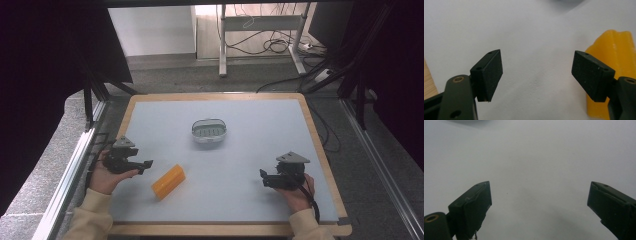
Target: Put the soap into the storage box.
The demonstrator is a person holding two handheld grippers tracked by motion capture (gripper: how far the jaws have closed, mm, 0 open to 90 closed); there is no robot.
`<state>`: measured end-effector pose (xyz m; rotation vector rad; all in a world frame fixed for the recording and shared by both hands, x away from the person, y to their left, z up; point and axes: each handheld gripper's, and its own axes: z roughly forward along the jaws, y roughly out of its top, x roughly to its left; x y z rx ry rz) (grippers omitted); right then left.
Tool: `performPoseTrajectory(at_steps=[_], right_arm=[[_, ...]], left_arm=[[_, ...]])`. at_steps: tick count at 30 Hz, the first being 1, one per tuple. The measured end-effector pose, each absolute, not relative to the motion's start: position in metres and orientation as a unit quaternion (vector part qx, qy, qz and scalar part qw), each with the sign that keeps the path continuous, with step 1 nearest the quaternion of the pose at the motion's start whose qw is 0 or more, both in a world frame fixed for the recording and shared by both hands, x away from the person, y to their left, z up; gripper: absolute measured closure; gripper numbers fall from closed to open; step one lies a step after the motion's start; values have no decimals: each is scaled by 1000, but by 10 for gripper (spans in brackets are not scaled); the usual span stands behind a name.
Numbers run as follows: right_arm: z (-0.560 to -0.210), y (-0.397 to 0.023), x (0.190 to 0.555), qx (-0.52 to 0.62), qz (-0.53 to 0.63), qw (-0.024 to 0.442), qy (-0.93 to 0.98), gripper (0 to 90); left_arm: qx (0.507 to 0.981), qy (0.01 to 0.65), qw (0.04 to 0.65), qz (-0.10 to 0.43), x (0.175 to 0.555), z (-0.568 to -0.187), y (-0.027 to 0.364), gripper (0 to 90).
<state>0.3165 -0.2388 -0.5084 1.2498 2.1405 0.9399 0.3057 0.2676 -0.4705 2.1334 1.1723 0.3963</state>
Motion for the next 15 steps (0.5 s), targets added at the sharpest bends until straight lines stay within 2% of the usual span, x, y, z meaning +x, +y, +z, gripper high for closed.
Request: performPoseTrajectory(at_steps=[8, 15], right_arm=[[-508, -257, 315, 466, 372, 227, 770, 84], [-507, -256, 312, 456, 370, 247, 771, 109]], left_arm=[[816, 446, 336, 151, 301, -466, 264, 254], [819, 447, 330, 145, 301, -468, 263, 253]])
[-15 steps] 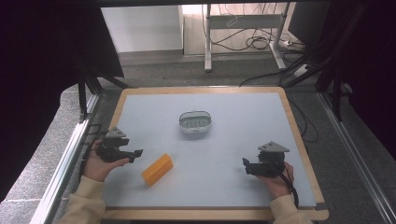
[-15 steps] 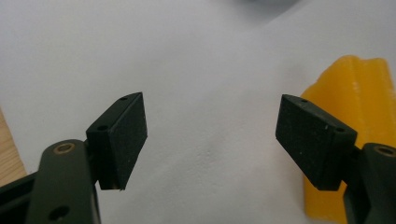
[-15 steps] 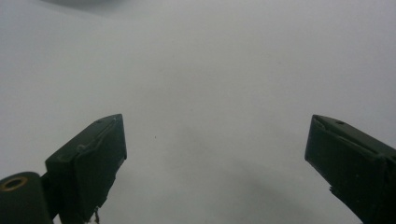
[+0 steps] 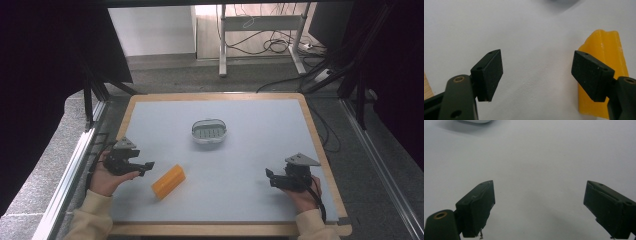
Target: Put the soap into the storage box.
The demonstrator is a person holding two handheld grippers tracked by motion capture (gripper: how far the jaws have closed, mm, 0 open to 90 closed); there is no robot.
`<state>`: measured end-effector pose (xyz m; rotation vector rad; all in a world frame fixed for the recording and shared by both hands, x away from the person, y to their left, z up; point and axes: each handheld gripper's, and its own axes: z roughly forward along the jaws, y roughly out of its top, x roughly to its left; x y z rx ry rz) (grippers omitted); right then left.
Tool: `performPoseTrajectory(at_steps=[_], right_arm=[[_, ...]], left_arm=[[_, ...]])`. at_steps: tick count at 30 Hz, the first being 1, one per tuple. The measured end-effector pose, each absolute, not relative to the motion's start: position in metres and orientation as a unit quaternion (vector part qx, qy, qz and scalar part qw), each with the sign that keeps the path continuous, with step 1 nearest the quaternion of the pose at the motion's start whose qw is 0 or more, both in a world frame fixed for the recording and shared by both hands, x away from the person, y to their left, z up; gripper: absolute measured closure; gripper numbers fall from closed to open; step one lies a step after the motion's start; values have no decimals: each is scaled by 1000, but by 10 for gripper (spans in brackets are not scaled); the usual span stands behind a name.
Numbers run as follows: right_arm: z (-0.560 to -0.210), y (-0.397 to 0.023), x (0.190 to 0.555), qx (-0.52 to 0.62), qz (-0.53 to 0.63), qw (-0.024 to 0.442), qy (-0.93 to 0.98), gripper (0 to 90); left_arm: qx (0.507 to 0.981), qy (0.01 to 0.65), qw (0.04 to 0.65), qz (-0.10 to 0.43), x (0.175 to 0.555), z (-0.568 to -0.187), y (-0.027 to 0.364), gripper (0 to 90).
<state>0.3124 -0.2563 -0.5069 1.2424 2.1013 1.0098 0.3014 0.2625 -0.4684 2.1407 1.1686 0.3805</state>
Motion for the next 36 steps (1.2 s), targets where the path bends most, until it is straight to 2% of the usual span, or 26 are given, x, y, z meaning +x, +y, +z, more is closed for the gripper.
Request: performPoseTrajectory(at_steps=[4, 23, 36], right_arm=[[-509, -255, 312, 453, 362, 254, 774, 132], [-511, -260, 313, 463, 372, 253, 764, 133], [-510, -262, 311, 471, 375, 256, 756, 138]], left_arm=[[811, 455, 339, 139, 299, -465, 267, 254], [809, 452, 342, 156, 288, -442, 264, 251], [822, 455, 317, 126, 295, -427, 252, 253]])
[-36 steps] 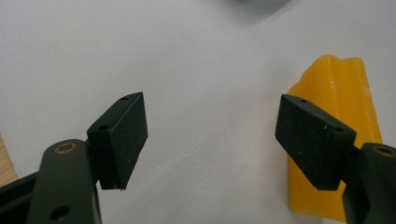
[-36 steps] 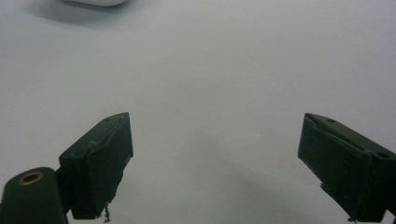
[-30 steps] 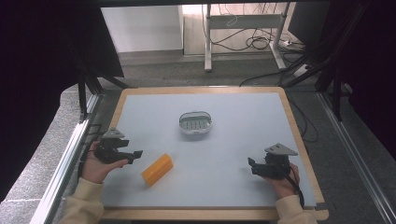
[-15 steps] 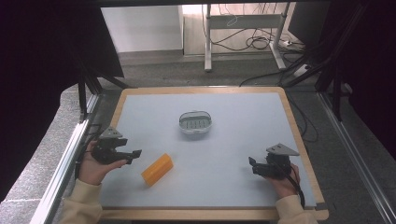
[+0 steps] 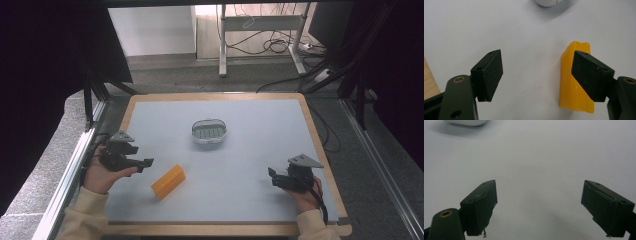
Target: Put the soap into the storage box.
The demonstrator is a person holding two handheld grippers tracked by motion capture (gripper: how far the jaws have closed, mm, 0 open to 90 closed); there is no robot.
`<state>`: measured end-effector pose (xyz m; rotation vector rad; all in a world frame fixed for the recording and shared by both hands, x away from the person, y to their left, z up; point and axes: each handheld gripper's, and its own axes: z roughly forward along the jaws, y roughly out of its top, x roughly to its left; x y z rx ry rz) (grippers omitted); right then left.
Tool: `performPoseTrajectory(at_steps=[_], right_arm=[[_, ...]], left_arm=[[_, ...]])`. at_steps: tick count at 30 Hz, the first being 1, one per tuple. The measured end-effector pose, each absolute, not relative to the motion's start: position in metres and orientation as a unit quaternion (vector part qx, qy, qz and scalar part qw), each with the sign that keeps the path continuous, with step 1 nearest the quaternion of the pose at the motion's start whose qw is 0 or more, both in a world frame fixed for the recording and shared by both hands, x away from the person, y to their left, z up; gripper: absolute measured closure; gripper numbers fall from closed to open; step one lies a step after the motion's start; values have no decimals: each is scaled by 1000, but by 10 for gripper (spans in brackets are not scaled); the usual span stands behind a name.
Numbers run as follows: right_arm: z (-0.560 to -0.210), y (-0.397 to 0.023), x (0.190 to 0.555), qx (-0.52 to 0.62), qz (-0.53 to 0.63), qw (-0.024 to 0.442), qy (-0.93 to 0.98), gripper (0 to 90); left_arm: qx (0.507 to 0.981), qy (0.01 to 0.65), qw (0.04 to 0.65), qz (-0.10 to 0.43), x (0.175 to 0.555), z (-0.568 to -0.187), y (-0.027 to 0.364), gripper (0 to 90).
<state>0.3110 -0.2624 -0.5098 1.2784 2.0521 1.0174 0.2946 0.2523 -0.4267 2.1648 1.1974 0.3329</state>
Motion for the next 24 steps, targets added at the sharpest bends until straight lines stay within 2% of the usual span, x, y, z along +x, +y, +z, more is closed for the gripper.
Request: performPoseTrajectory(at_steps=[24], right_arm=[[-510, -262, 310, 474, 370, 260, 755, 138]], left_arm=[[858, 424, 272, 102, 291, -435, 215, 255]])
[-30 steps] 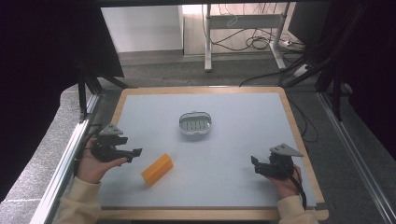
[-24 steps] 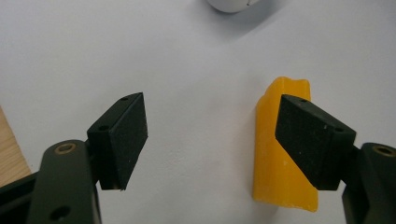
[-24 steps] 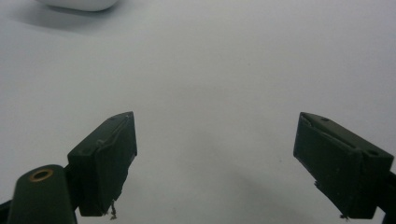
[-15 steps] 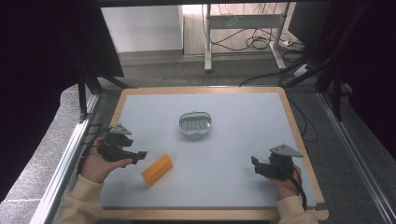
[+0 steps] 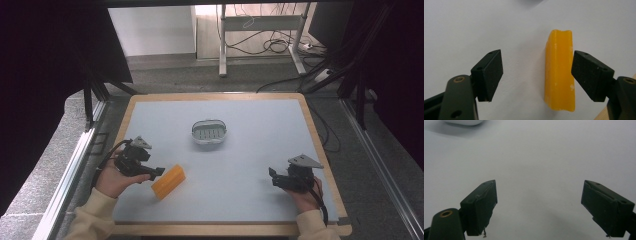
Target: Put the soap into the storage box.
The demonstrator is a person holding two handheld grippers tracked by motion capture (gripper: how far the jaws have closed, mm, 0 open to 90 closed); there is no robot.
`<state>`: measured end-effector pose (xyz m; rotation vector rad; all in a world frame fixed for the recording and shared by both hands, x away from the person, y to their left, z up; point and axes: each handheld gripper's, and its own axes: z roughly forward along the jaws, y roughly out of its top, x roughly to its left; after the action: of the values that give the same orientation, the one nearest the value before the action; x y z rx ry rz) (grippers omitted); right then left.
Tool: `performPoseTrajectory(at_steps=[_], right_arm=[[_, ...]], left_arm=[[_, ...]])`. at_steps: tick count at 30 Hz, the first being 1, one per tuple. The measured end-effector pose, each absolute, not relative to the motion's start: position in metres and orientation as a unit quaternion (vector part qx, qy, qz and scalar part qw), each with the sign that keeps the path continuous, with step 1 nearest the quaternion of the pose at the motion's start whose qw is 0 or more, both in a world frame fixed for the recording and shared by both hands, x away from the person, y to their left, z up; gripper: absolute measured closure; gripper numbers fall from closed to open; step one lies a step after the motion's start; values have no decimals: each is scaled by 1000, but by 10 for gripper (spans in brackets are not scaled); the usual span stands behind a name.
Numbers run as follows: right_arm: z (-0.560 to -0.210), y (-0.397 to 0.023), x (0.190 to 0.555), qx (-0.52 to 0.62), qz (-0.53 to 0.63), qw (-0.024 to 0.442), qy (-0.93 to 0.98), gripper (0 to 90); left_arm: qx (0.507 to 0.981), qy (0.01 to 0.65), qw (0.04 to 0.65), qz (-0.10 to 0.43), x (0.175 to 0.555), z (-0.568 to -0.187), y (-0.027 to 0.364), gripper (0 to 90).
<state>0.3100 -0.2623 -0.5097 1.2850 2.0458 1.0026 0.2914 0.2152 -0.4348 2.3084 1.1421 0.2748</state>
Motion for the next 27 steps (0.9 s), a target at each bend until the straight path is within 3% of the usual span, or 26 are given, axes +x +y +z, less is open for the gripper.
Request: performPoseTrajectory(at_steps=[27], right_arm=[[-511, -262, 310, 473, 363, 257, 761, 141]], left_arm=[[886, 407, 205, 79, 298, -461, 169, 261]])
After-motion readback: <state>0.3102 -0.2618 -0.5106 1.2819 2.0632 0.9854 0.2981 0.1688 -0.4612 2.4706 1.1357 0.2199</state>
